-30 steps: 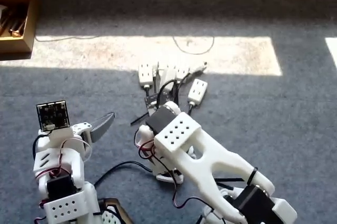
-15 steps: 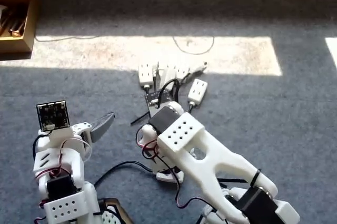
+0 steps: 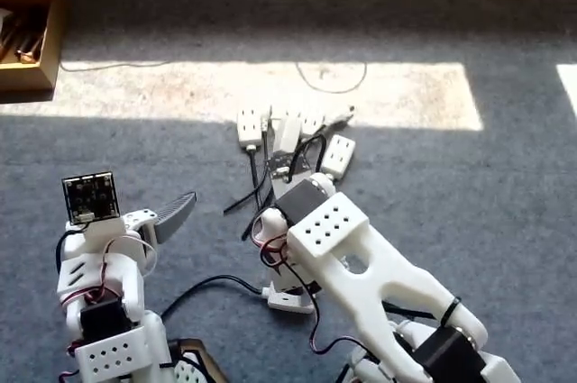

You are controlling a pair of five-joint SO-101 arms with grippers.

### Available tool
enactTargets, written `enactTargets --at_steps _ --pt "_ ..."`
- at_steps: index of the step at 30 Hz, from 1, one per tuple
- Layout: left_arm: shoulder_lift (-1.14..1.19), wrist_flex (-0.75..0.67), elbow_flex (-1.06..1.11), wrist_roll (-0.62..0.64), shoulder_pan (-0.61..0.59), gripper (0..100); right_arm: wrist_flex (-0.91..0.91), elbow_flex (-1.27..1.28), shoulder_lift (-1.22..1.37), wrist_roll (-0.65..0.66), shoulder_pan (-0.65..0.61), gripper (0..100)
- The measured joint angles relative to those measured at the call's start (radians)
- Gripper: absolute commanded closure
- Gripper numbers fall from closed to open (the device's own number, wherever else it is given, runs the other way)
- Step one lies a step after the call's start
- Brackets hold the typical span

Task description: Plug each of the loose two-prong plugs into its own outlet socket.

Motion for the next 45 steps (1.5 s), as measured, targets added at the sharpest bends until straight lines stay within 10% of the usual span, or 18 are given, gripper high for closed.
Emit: enactTargets --at_steps 45 --pt "0.000 0.000 0.000 0.000 0.000 47 -0.189 0.135 -0.003 0.000 0.003 99.3"
